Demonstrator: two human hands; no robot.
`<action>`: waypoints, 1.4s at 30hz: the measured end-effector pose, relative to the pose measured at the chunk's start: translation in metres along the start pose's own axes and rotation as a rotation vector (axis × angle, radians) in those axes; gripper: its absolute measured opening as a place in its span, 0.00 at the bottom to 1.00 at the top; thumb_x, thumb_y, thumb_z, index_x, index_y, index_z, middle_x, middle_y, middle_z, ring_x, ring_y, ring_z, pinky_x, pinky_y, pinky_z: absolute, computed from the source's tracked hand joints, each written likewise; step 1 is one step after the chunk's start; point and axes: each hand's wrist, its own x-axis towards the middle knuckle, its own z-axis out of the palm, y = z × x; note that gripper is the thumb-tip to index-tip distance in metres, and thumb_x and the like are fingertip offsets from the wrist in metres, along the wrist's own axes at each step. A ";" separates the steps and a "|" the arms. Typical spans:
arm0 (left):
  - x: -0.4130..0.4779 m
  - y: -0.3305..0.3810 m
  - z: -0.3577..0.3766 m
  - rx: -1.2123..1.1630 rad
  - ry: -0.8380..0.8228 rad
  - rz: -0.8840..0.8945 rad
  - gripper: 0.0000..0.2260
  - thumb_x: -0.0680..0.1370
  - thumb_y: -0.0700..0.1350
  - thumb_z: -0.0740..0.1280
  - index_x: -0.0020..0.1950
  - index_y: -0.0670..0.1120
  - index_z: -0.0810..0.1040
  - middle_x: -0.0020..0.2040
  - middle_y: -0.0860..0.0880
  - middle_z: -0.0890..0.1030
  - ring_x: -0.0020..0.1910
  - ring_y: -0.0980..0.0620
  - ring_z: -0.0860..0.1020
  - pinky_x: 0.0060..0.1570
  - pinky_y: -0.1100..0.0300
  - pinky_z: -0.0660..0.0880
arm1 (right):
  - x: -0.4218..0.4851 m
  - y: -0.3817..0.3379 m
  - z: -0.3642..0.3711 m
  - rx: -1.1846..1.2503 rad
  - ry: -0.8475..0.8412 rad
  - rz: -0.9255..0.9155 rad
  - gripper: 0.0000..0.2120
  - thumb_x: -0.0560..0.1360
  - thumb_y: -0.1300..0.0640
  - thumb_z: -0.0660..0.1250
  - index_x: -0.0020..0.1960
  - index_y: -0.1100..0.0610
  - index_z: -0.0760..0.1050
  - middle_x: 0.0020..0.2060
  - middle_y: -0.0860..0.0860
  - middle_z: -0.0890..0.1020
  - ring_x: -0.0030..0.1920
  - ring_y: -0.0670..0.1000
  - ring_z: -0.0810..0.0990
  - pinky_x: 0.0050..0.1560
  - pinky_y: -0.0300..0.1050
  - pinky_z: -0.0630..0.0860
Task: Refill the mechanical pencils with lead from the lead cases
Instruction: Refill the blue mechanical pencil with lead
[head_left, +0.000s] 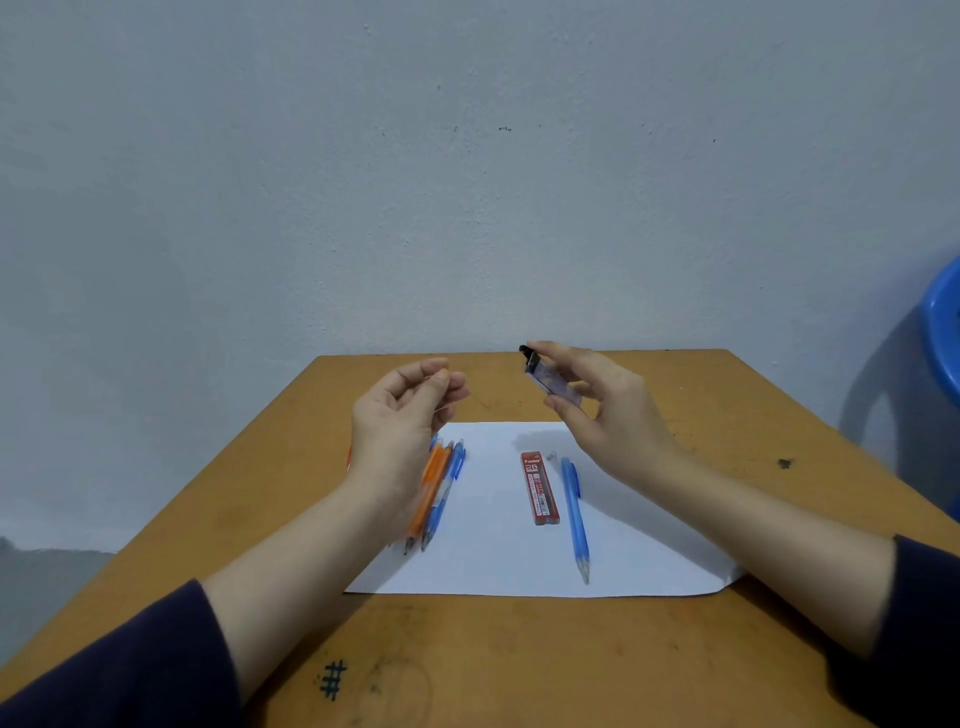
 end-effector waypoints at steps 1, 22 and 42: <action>0.000 -0.001 0.000 0.046 -0.007 0.017 0.05 0.78 0.39 0.66 0.50 0.47 0.80 0.40 0.51 0.85 0.45 0.55 0.83 0.46 0.64 0.77 | 0.000 -0.001 0.000 0.019 -0.002 0.007 0.26 0.72 0.68 0.69 0.67 0.51 0.72 0.52 0.46 0.79 0.51 0.44 0.77 0.54 0.42 0.77; 0.001 -0.006 -0.005 0.280 -0.035 0.126 0.05 0.76 0.43 0.69 0.49 0.51 0.82 0.41 0.53 0.85 0.44 0.57 0.83 0.44 0.67 0.77 | -0.002 -0.015 -0.002 0.164 -0.094 0.169 0.23 0.74 0.66 0.68 0.66 0.49 0.71 0.45 0.43 0.77 0.48 0.45 0.79 0.37 0.30 0.76; 0.005 -0.005 -0.008 0.278 -0.023 0.136 0.04 0.75 0.43 0.70 0.47 0.51 0.82 0.40 0.52 0.85 0.42 0.58 0.83 0.37 0.69 0.77 | -0.002 -0.040 0.009 0.470 -0.179 0.402 0.21 0.74 0.70 0.67 0.59 0.48 0.74 0.48 0.50 0.78 0.43 0.47 0.81 0.44 0.45 0.82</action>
